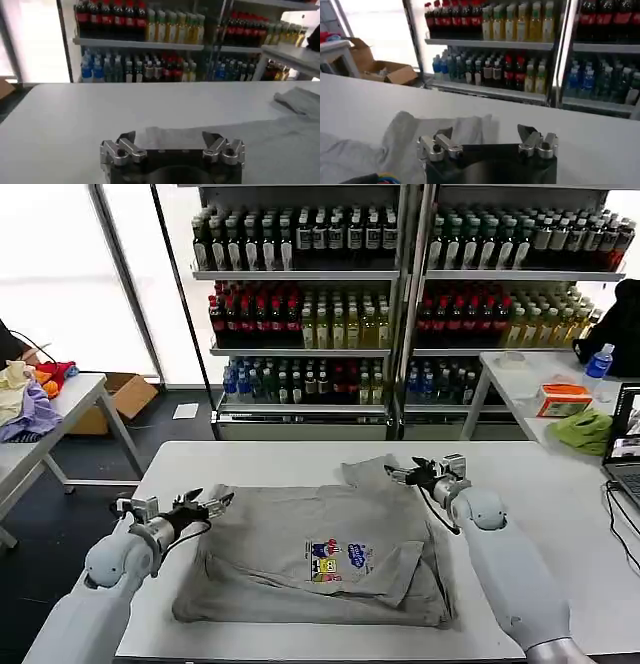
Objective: Fold and organize the clothes.
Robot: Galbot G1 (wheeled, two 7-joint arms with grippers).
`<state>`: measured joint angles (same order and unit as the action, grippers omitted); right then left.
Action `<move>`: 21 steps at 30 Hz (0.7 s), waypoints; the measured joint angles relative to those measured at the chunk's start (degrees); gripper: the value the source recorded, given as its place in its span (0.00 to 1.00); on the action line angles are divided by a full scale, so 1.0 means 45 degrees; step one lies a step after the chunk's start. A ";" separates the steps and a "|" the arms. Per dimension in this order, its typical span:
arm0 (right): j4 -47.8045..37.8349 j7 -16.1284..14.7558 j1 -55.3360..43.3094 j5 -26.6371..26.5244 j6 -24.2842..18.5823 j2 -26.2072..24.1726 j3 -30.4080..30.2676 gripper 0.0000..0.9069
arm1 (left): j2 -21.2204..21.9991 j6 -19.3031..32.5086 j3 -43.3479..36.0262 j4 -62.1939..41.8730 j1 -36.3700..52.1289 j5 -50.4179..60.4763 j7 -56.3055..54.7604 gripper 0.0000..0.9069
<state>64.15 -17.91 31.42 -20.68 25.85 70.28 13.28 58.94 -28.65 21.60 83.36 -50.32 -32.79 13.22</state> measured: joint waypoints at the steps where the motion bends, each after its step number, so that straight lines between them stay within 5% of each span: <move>1: -0.0147 0.0002 -0.0078 0.0049 -0.0017 0.0068 -0.0018 1.00 | 0.0025 0.0010 -0.0085 -0.0161 0.0139 0.0016 0.0019 1.00; 8: -0.0995 0.0128 -0.0527 0.0213 -0.0110 0.0540 -0.0124 1.00 | 0.0098 0.0052 -0.0519 -0.1081 0.0775 0.0146 0.0173 1.00; 9: -0.1103 0.0159 -0.0583 0.0226 -0.0112 0.0604 -0.0136 0.92 | 0.0121 0.0062 -0.0552 -0.1183 0.0830 0.0159 0.0196 1.00; 10: -0.1171 0.0178 -0.0606 0.0229 -0.0108 0.0660 -0.0157 0.42 | 0.0153 0.0068 -0.0592 -0.1289 0.0877 0.0170 0.0216 1.00; 11: -0.1226 0.0177 -0.0609 0.0227 -0.0099 0.0705 -0.0190 0.17 | 0.0187 0.0074 -0.0629 -0.1389 0.0921 0.0175 0.0229 1.00; 12: -0.1269 0.0178 -0.0618 0.0223 -0.0100 0.0744 -0.0220 0.03 | 0.0204 0.0075 -0.0644 -0.1475 0.0959 0.0175 0.0247 1.00; 15: -0.1415 0.0188 -0.0652 0.0222 -0.0113 0.0892 -0.0309 0.00 | 0.0246 0.0099 -0.0683 -0.1676 0.1021 0.0202 0.0325 1.00; 18: -0.1495 0.0204 -0.0681 0.0193 -0.0114 0.0994 -0.0369 0.00 | 0.0288 0.0102 -0.0688 -0.1822 0.1064 0.0239 0.0374 0.82; 20: -0.1497 0.0211 -0.0684 0.0159 -0.0093 0.0995 -0.0422 0.00 | 0.0298 0.0097 -0.0691 -0.1868 0.1066 0.0244 0.0387 0.37; 21: -0.1495 0.0218 -0.0685 0.0139 -0.0087 0.1000 -0.0447 0.00 | 0.0285 0.0084 -0.0693 -0.1879 0.1064 0.0247 0.0379 0.23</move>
<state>57.42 -16.93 28.34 -20.05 25.46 74.78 11.27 60.23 -28.27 18.48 74.90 -45.54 -31.68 14.92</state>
